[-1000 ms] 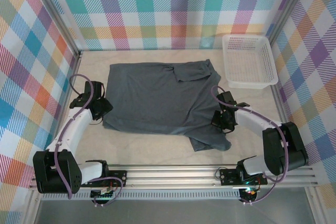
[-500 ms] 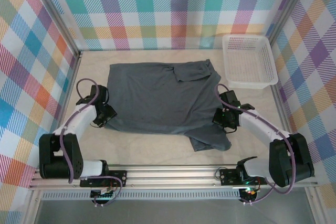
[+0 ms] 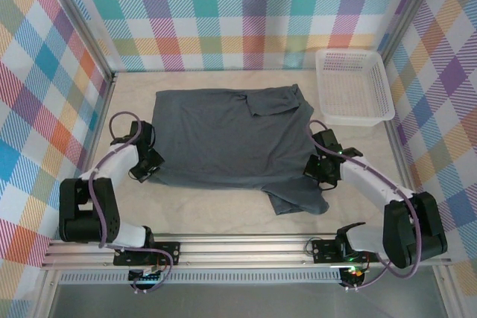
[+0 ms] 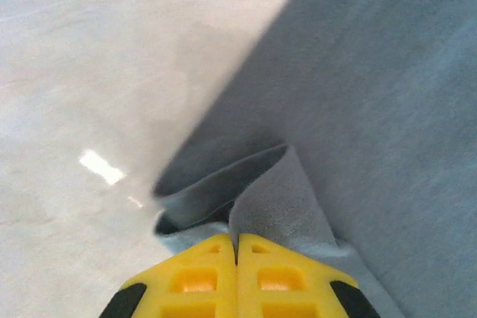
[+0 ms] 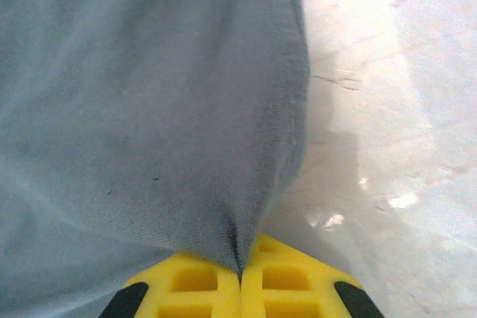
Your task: Fold the inside-out t-shirt
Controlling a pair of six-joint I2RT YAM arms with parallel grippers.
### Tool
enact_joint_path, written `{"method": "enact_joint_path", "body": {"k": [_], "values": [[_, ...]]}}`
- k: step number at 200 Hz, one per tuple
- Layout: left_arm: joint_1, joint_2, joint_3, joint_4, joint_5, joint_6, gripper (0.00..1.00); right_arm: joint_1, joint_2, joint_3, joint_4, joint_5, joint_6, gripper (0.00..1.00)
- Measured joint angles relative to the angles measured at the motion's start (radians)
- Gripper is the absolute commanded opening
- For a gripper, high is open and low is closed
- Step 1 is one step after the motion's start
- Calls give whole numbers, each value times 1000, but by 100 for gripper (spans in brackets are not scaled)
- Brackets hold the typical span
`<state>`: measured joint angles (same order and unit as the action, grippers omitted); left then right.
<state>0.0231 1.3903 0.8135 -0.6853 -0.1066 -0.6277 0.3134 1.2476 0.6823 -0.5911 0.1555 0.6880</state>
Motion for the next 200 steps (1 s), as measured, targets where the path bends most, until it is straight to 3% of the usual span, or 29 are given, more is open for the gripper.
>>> {"method": "enact_joint_path", "body": {"k": [41, 70, 134, 167, 200], "values": [[0, -245, -88, -142, -63, -76, 0, 0, -77, -93, -39, 53, 126, 4], [0, -326, -171, -176, -45, -98, 0, 0, -76, -126, -46, 26, 143, 7], [0, -293, -176, -171, 3, -97, 0, -1, -93, -57, -84, -3, 111, 7], [0, -247, -51, -129, 21, -79, 0, -5, -85, 83, -88, 16, 75, 4], [0, -94, 89, -63, 44, -52, 0, -39, 60, 221, -78, 47, 35, 1]]}}
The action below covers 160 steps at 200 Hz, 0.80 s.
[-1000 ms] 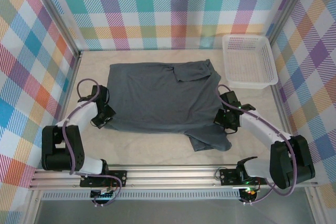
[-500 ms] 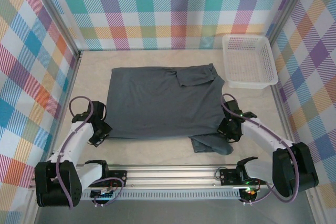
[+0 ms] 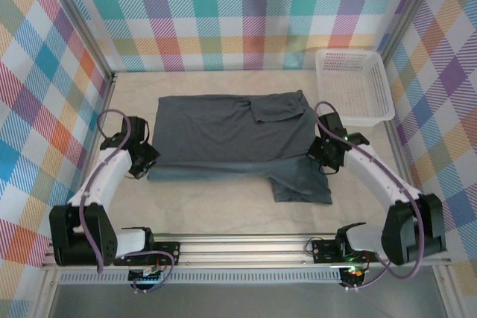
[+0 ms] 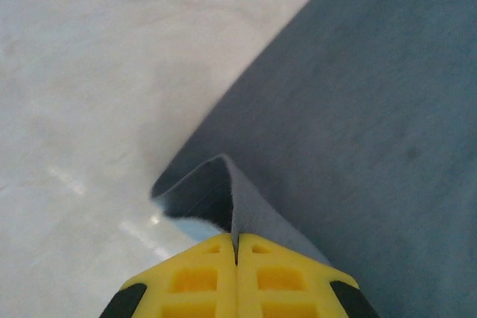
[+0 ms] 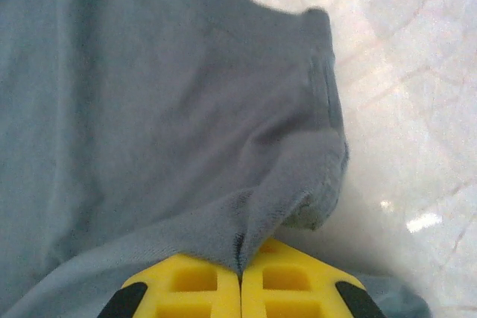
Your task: Fold the inside-out t-shirt
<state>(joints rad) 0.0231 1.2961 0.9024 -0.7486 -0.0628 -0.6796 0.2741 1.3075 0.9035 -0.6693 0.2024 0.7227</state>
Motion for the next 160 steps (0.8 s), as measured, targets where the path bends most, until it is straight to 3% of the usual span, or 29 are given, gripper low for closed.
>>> {"method": "enact_joint_path", "body": {"k": [39, 133, 147, 160], "values": [[0, 135, 76, 57, 34, 23, 0, -14, 131, 47, 26, -2, -21, 1], [0, 234, 142, 79, -22, 67, 0, -65, 207, 136, 75, -23, -45, 3], [0, 269, 142, 91, -24, 67, 0, -66, 267, 139, 98, -39, -52, 8], [0, 306, 142, 106, -27, 67, 6, -66, 328, 139, 108, -64, -60, 24]]}}
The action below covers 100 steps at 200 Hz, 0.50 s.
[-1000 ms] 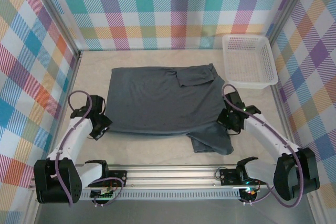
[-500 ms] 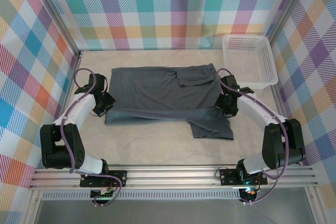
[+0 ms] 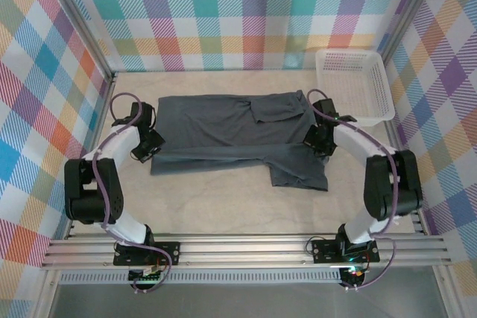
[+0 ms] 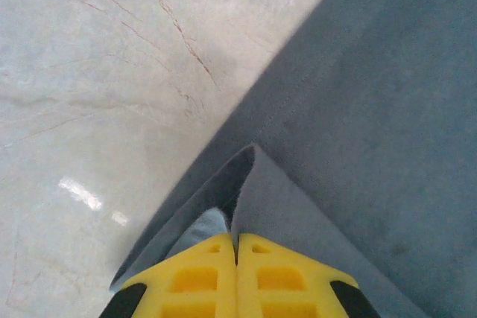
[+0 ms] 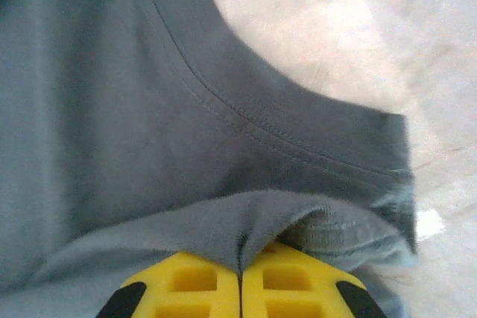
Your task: Fold the inside-out t-shirt
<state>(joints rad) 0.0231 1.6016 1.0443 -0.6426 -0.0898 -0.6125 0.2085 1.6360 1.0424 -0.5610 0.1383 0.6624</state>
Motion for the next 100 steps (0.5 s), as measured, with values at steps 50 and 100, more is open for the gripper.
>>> {"method": "enact_joint_path", "body": {"k": [50, 100], "values": [[0, 15, 0, 22, -8, 11, 34, 0, -25, -18, -20, -14, -11, 61], [-39, -259, -41, 35, 52, 102, 38, -1, -408, -312, -48, 45, 68, 70]]}}
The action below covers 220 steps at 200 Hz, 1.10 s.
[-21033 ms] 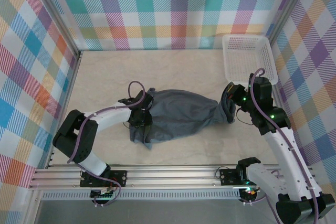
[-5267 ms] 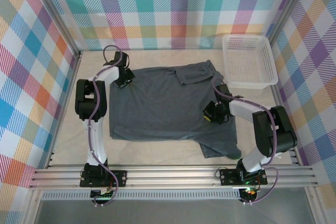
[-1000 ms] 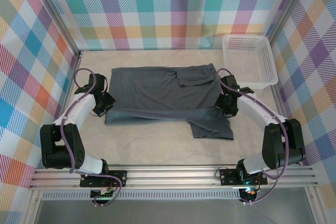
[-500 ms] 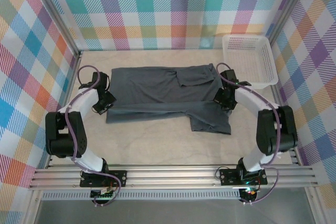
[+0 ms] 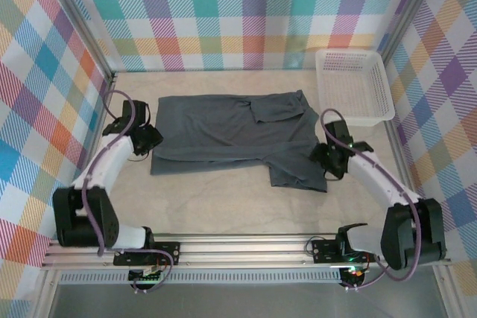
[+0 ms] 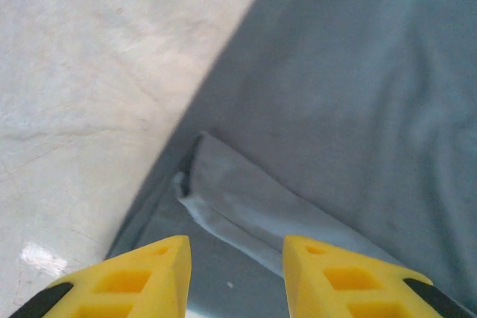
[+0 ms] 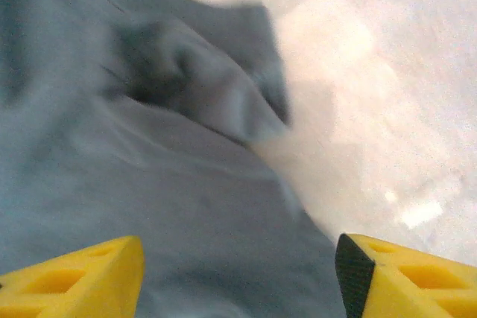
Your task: Fold the inside-out t-shirt
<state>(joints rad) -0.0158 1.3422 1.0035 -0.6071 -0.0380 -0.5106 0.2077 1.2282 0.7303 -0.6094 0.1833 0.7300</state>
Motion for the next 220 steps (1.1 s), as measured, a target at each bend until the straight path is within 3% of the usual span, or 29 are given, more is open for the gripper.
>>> {"method": "enact_joint_path", "body": {"k": [26, 55, 76, 116, 138, 160, 169, 189, 199, 220], "values": [[-76, -102, -46, 31, 50, 62, 39, 0, 44, -98, -21, -27, 3, 62], [-101, -99, -85, 37, 83, 90, 39, -5, 132, -80, -37, -69, -24, 9], [-106, -82, -86, 37, 83, 95, 40, 36, 155, -31, -17, -177, -26, 1], [-130, -59, -86, 39, 82, 96, 40, 133, 270, 239, 39, -393, 34, 4], [-141, -28, -86, 48, 81, 92, 40, 124, 399, 407, 56, -404, 98, 1], [-145, 10, -85, 61, 77, 85, 40, 53, 523, 574, 63, -379, 171, 1], [-146, 23, -85, 61, 74, 85, 40, 10, 567, 638, 61, -366, 192, 8], [-146, 42, -81, 61, 71, 85, 40, -85, 679, 805, 39, -340, 200, 46], [-146, 51, -72, 61, 69, 84, 40, -120, 724, 868, 32, -344, 187, 52], [-146, 79, -42, 68, 58, 77, 40, -127, 724, 859, 26, -362, 151, 52]]}}
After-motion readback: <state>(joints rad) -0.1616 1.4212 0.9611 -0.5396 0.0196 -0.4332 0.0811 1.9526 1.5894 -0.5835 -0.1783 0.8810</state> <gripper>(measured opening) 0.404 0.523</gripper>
